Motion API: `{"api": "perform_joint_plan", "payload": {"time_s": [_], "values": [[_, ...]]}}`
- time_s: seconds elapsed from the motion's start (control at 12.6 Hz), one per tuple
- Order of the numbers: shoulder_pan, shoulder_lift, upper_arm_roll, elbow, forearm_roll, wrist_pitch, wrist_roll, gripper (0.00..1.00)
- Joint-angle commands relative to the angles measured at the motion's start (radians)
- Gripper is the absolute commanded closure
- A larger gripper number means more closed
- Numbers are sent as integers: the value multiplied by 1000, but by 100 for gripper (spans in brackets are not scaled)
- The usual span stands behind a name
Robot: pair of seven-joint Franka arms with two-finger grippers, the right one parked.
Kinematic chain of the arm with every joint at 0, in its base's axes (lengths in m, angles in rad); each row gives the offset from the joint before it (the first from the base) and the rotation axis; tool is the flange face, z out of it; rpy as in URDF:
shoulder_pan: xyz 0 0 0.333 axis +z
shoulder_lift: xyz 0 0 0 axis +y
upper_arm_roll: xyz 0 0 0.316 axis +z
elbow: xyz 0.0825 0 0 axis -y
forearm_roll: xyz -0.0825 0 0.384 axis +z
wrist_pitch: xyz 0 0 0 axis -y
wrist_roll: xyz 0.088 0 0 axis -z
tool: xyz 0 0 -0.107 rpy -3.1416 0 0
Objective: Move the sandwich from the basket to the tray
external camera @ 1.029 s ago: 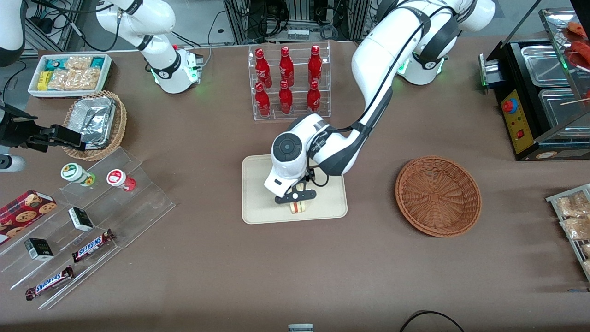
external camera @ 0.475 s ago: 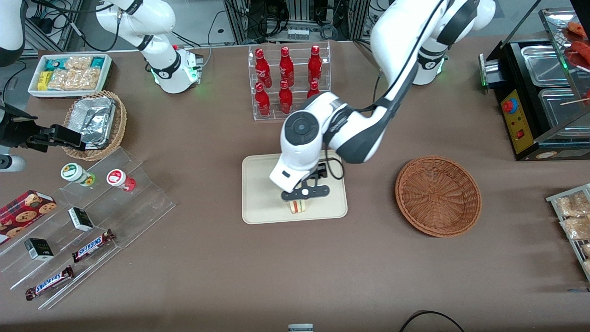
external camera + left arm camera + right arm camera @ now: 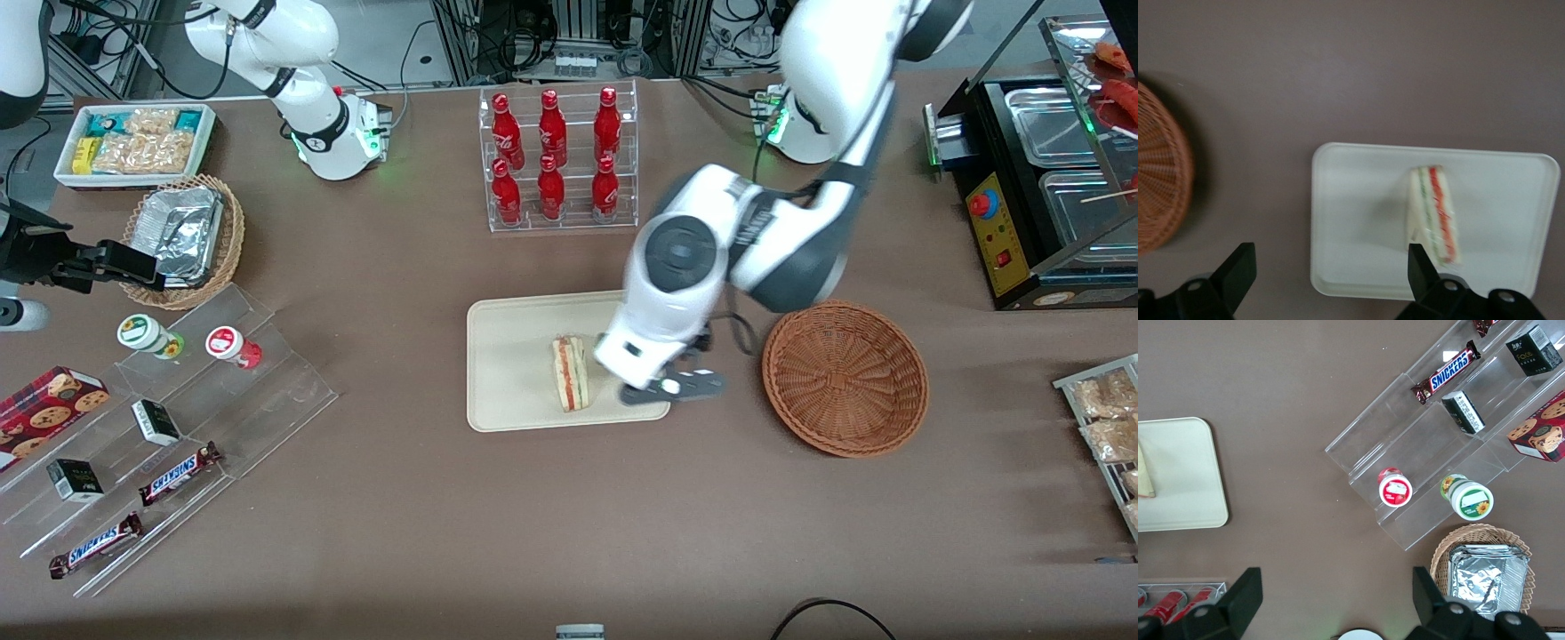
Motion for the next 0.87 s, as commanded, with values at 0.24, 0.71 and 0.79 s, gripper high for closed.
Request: {"api": "perform_joint_plan", "payload": {"time_s": [0.24, 0.71, 0.79], "values": [[195, -221, -11, -241, -68, -2, 285, 0], [367, -425, -10, -457, -102, -14, 519, 0], [380, -450, -8, -474, -105, -19, 534, 0]]}}
